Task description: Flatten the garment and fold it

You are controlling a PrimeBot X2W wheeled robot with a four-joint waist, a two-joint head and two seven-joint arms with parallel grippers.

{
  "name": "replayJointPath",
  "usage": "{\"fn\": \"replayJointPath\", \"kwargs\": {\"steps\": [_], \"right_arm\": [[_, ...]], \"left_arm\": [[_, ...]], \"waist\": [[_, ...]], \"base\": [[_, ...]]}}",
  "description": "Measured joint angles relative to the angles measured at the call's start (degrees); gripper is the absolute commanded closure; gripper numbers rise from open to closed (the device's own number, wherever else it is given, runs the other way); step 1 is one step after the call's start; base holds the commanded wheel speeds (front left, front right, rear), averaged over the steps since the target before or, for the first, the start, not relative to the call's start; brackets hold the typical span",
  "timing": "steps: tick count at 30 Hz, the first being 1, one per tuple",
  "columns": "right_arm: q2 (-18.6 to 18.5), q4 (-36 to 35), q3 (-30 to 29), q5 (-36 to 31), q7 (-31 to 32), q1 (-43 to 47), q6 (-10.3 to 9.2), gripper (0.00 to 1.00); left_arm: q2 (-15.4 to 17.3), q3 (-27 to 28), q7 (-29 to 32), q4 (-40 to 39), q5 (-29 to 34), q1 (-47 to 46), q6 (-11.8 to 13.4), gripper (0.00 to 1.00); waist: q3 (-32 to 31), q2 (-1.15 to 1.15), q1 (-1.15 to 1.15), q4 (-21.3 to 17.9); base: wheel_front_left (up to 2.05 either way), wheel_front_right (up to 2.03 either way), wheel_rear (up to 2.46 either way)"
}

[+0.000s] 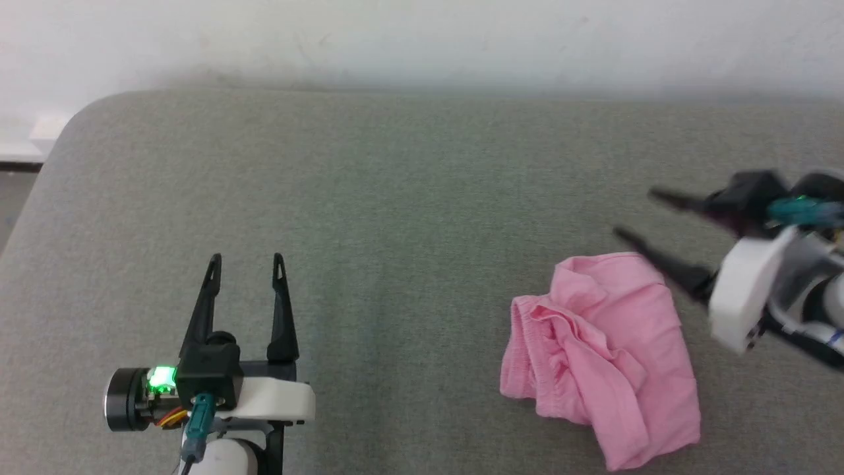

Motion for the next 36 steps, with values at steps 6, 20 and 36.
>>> {"fn": "replayJointPath", "kwargs": {"steps": [6,20,36], "right_arm": [[3.0,3.7,-19.1,-10.5,-13.8,5.8,-0.01,0.00],[35.6,-5.7,-58.9,-35.4,-24.3,34.4,-0.01,0.00],[39.8,-11.5,-62.5,-37.6,-24.3,36.9,-0.02,0.00]], "left_arm": [[0.2,0.3,0.0,-0.8,0.0,0.2,0.0,0.00],[-0.2,0.2,0.0,-1.7,0.0,0.2,-0.9,0.00],[-0.7,0.2,0.0,-0.8,0.0,1.1,-1.9,0.00]], "waist": [[-1.4,0.00,0.00,-3.0],[-2.0,0.00,0.00,-4.0],[-3.4,0.00,0.01,-4.3]], "base": [[0.00,0.00,0.00],[0.00,0.00,0.00],[0.00,0.00,0.00]]}}
